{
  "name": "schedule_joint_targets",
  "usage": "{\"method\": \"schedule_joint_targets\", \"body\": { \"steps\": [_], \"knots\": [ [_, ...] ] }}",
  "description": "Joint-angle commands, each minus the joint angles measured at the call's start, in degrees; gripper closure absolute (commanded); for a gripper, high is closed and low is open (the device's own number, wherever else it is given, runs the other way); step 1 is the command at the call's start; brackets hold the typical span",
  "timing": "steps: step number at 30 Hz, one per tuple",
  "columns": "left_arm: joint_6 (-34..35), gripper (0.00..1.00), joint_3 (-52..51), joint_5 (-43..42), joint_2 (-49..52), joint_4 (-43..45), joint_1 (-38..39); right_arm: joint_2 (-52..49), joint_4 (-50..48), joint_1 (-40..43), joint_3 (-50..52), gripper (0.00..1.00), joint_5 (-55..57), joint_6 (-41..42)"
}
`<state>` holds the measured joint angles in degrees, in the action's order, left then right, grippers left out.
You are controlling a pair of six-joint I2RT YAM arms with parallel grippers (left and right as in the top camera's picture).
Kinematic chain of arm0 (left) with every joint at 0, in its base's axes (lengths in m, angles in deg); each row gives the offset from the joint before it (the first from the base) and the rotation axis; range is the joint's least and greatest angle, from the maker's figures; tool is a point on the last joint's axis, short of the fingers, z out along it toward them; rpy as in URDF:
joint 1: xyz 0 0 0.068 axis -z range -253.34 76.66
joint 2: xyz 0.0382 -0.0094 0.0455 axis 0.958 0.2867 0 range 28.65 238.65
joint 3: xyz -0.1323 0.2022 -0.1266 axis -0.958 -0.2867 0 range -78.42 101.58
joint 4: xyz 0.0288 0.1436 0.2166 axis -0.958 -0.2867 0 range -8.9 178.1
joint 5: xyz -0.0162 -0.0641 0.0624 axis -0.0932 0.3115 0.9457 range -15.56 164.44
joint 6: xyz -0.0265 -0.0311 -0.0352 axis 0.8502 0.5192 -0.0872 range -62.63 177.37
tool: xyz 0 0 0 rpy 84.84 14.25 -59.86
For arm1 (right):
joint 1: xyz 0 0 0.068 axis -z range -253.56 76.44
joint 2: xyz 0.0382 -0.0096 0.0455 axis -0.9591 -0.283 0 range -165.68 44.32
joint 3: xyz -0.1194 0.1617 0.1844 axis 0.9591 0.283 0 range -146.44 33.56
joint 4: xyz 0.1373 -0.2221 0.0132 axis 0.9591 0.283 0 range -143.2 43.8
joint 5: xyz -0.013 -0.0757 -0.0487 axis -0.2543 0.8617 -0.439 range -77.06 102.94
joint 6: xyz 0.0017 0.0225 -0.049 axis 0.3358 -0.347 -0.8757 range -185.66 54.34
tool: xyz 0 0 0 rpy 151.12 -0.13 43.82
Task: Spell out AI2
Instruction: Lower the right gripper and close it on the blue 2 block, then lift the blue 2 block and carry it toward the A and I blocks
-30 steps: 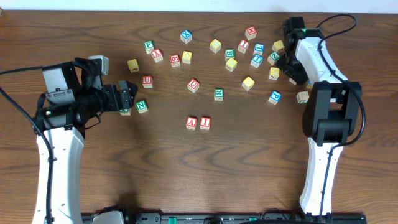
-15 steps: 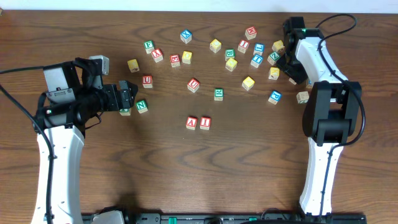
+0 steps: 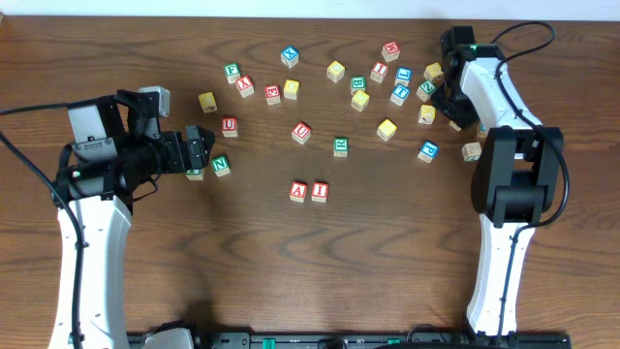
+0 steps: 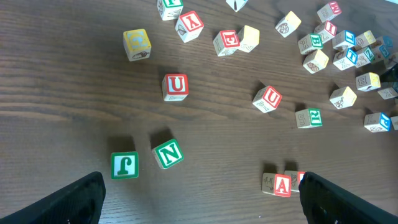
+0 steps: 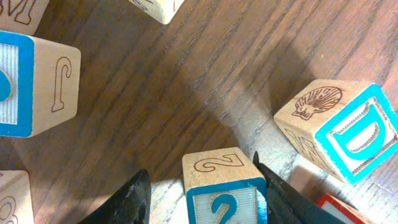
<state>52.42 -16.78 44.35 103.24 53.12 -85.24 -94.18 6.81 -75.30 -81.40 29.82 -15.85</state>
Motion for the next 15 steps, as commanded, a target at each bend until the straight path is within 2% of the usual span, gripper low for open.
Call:
{"method": "schedule_joint_targets", "body": {
  "steps": [1,4,11,15],
  "knots": [
    [-0.81,0.02,0.94,-0.11,0.35,-0.15,-0.24,-0.59,0.04,-0.07,-1.07,0.52,0.52,-0.61],
    [-0.81,0.02,0.94,-0.11,0.35,-0.15,-0.24,-0.59,0.07,-0.07,-1.25,0.53,0.55,-0.81],
    [-0.81,0.02,0.94,-0.11,0.35,-0.15,-0.24,-0.59,0.20,-0.07,-1.31,0.71,0.52,-1.25],
    [-0.81,0.02,0.94,-0.11,0.35,-0.15,-0.24,-0.59,0.31,-0.07,-1.73,0.73,0.52,-2.08]
  ]
}}
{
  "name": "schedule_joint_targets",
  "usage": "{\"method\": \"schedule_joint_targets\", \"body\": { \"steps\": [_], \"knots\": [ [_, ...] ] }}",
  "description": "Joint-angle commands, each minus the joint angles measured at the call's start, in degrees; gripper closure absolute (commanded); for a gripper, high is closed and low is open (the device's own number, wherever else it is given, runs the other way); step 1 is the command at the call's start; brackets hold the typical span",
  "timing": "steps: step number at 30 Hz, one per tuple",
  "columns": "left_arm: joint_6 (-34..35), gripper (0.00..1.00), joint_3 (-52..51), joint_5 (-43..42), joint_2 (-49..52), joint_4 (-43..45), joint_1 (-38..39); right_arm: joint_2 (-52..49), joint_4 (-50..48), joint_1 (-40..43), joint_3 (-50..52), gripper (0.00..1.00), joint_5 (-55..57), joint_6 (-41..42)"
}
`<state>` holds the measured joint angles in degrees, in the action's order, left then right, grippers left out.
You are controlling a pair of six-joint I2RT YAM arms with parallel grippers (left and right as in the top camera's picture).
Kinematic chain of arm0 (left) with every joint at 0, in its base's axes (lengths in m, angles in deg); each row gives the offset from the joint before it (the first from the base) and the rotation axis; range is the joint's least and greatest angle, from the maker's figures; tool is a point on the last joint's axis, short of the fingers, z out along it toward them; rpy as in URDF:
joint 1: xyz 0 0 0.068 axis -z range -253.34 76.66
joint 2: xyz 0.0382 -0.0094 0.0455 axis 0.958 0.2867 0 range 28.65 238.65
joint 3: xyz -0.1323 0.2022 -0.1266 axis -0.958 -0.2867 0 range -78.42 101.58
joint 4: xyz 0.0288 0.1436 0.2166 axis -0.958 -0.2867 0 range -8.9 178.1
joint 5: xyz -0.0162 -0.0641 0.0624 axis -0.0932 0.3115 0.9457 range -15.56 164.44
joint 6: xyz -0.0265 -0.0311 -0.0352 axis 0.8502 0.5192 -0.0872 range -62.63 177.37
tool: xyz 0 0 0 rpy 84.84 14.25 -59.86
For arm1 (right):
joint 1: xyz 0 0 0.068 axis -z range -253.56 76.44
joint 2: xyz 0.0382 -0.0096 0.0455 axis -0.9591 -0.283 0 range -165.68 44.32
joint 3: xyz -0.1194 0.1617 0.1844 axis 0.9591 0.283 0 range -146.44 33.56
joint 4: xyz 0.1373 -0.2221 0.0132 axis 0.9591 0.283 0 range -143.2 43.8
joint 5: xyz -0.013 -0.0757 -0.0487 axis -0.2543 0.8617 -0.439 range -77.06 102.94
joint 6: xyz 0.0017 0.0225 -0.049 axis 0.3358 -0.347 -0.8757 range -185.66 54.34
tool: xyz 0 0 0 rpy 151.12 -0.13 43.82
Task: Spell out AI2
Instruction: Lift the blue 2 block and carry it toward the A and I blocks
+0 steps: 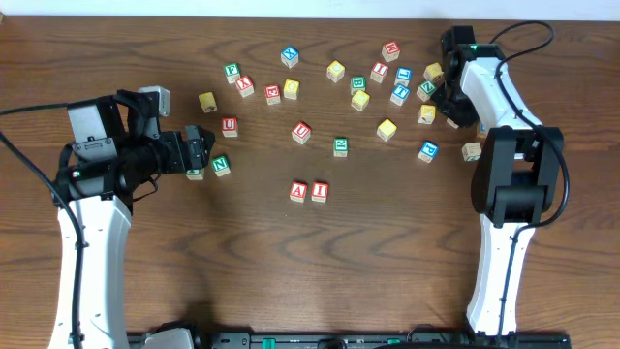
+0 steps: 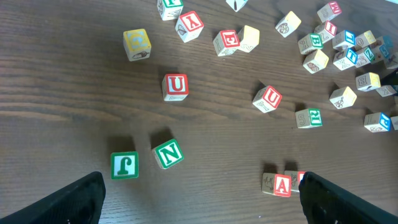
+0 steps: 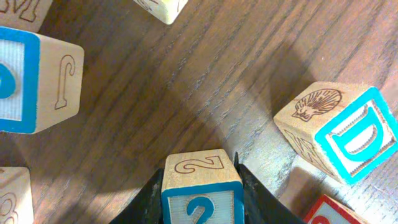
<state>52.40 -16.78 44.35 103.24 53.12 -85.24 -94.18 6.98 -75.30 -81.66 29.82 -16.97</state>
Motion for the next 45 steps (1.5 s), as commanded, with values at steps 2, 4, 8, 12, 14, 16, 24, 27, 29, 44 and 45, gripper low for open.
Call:
{"method": "schedule_joint_targets", "body": {
  "steps": [2,4,8,12,14,16,24,27,29,44,45],
  "knots": [
    [-0.79,0.02,0.94,-0.11,0.37,-0.15,-0.24,-0.59,0.59,-0.07,-1.99,0.75,0.52,-1.01],
    [-0.79,0.02,0.94,-0.11,0.37,-0.13,-0.24,-0.59,0.94,-0.07,-2.47,0.77,0.52,-1.20],
    [-0.79,0.02,0.94,-0.11,0.37,-0.13,-0.24,-0.59,1.99,-0.07,-3.61,0.78,0.52,-1.20],
    [-0.79,0.02,0.94,-0.11,0.37,-0.13,-0.24,-0.59,2.95,-0.07,-5.07,0.81,0.52,-2.27],
    [-0.79,0.02,0.94,-0.11,0.37,-0.13,-0.24,-0.59,4.00,-0.07,-6.16,0.83,0.52,-2.32],
    [-0.79,0.02,0.94,-0.11,0.37,-0.13,-0.24,-0.59,4.61,-0.09,-7.45,0.85,0.22,-3.93],
    [-0.79,0.02,0.94,-0.11,0.37,-0.15,-0.24,-0.59,9.14,-1.05,-16.52,0.92,-3.52,-15.15],
    [-0.79,0.02,0.94,-0.11,0.37,-0.17,-0.24,-0.59,11.91,-2.01,-21.31,0.92,-5.99,-18.75],
    [-0.76,0.02,0.94,-0.11,0.37,-0.24,-0.24,-0.50,14.08,-2.84,-24.72,0.94,-7.30,-20.63],
    [-0.79,0.02,0.94,-0.11,0.37,-0.59,-0.24,12.55,21.42,-9.38,-29.38,0.99,-9.77,-24.15],
    [-0.79,0.02,0.94,-0.11,0.37,-0.59,-0.24,13.35,21.88,-9.99,-29.38,0.99,-9.60,-24.15]
  ]
}}
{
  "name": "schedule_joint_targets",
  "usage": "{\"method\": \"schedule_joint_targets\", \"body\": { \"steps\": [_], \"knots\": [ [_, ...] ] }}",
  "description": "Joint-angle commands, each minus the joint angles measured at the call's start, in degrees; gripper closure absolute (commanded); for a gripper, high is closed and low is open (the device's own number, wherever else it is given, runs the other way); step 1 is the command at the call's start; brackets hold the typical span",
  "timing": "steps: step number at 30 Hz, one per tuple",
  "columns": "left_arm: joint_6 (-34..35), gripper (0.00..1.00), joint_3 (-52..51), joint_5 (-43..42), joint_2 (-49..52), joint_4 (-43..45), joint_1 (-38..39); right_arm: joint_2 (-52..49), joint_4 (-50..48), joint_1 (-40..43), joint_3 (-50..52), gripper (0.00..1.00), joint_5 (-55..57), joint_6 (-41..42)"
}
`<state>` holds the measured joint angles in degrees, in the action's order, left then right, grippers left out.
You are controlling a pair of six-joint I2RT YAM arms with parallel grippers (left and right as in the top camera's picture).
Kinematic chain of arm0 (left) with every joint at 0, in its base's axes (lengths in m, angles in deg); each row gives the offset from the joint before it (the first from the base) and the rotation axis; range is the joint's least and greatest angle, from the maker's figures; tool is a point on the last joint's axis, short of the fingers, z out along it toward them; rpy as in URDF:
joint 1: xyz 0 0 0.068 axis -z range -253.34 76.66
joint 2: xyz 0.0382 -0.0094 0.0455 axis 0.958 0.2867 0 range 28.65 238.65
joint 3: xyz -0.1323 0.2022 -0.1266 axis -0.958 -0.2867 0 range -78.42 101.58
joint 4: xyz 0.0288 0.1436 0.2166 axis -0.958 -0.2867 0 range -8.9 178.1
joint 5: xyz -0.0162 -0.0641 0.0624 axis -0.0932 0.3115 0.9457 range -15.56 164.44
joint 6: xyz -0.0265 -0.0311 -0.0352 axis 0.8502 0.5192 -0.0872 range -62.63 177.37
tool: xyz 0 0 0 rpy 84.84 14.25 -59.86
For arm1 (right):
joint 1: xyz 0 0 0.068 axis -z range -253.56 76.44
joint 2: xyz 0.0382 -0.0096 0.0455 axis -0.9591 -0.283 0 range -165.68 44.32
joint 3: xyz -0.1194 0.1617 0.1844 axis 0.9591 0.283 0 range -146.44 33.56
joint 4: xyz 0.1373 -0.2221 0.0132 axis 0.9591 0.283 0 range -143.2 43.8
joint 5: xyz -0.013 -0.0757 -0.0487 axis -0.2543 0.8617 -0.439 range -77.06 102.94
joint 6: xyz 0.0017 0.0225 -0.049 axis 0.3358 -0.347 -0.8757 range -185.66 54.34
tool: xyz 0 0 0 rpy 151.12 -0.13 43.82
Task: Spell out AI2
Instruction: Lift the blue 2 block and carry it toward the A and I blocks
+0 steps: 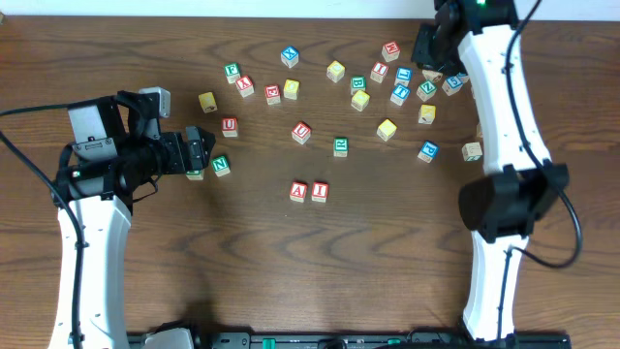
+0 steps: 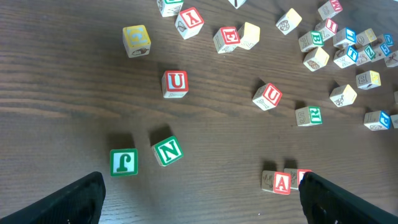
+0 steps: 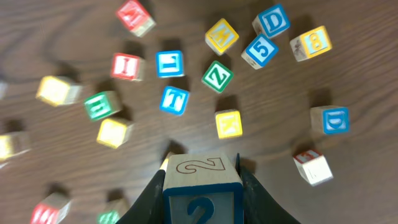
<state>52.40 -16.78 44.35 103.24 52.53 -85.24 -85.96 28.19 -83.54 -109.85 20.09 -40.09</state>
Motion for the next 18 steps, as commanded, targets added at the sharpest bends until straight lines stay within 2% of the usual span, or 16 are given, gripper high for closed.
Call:
{"method": "schedule_joint_targets", "body": {
  "steps": [1,10,18],
  "knots": [
    [-0.79,0.02,0.94,-0.11,0.37,0.00,-0.24,5.90,1.20,-2.43,-1.18,0.99,0.28,-1.05],
    [-0.79,0.02,0.94,-0.11,0.37,0.00,-0.24,8.46,6.36,-10.12,-1.18,0.99,4.70,-0.72],
    [-0.79,0.02,0.94,-0.11,0.37,0.00,-0.24,8.46,8.74,-13.77,-1.18,0.99,8.22,0.96]
  ]
}}
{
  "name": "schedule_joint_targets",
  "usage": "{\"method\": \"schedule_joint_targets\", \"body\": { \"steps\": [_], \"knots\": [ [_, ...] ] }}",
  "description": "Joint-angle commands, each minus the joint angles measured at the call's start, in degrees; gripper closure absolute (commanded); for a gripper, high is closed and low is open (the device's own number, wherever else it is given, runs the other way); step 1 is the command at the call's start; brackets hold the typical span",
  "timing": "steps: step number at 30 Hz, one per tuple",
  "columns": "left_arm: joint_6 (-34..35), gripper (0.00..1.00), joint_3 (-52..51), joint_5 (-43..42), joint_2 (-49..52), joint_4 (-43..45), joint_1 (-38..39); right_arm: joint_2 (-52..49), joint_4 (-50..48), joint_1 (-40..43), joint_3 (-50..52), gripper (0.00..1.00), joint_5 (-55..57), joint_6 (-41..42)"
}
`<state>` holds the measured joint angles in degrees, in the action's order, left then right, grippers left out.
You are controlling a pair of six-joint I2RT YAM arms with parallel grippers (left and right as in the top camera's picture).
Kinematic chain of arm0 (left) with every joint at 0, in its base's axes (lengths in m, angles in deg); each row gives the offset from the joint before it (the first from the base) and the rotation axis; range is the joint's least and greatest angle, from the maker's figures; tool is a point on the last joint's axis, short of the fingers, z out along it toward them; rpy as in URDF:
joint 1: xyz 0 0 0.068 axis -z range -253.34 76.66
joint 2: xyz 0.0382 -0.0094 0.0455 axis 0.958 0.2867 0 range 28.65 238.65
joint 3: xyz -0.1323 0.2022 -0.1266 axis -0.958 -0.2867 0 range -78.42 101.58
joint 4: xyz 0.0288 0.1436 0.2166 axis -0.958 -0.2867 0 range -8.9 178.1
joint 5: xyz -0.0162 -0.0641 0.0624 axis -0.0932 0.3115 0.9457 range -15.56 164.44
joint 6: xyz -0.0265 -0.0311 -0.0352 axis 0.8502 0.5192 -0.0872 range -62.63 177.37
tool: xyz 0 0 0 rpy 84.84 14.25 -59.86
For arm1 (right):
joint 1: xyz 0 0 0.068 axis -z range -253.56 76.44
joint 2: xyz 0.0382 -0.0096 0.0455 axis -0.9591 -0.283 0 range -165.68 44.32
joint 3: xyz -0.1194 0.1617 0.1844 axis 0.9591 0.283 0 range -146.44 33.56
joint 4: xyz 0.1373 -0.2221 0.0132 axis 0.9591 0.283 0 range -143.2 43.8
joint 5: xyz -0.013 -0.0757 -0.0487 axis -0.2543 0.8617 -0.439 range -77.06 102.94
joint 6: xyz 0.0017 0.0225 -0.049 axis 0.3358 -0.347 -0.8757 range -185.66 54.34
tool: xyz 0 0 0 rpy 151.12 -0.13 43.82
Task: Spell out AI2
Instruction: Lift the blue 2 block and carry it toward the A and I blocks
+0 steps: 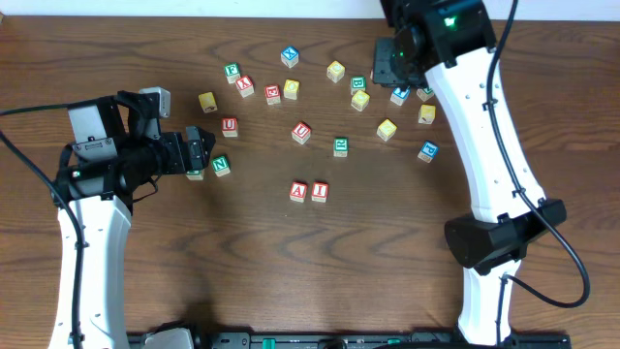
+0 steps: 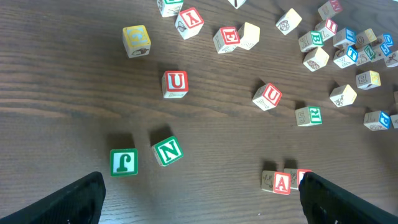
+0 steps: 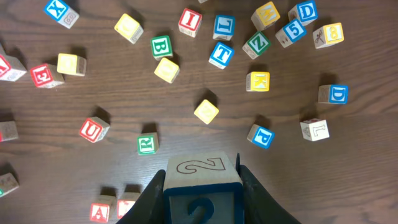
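The blue 2 block (image 3: 202,190) is held high over the table, with my right gripper (image 3: 202,199) shut on it. In the overhead view that gripper (image 1: 392,58) hangs over the back block cluster. The red A block (image 1: 298,192) and red I block (image 1: 320,191) stand side by side at mid-table, also seen as the A block (image 3: 99,213) and I block (image 3: 126,208) in the right wrist view, and the A block (image 2: 282,183) in the left wrist view. My left gripper (image 2: 199,199) is open, low at the left by a green J block (image 2: 124,163).
Several loose letter blocks lie across the back of the table: a green N (image 2: 168,151), red U blocks (image 2: 176,84) (image 2: 268,96), a green R (image 3: 147,144), a yellow block (image 3: 206,111), blue P (image 3: 261,136), D (image 3: 334,94) and L (image 3: 313,129).
My right gripper, still shut on the 2 block, has moved left and higher over the block cluster. The A and I blocks now show in its view. The left arm is unchanged.
My right gripper stood open around the 2 block on the table at the back right. Then it was shut on the block. Later it held the block raised above the cluster, and now farther left. The left arm stayed still throughout.
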<state>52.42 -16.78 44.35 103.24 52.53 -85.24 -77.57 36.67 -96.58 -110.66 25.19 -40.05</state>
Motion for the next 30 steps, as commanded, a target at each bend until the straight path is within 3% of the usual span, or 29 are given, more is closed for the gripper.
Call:
{"method": "schedule_joint_targets", "body": {
  "steps": [1,18,30],
  "knots": [
    [-0.81,0.02,0.94,-0.11,0.37,0.00,-0.24,0.07,0.74,-0.83,-0.37,0.99,4.42,0.94],
    [-0.81,0.02,0.94,-0.11,0.37,0.00,-0.24,0.98,-2.69,-2.21,3.15,0.99,3.23,1.55],
    [-0.81,0.02,0.94,-0.11,0.37,0.00,-0.24,18.14,-24.76,-3.56,43.01,0.99,0.26,6.95]
  ]
}}
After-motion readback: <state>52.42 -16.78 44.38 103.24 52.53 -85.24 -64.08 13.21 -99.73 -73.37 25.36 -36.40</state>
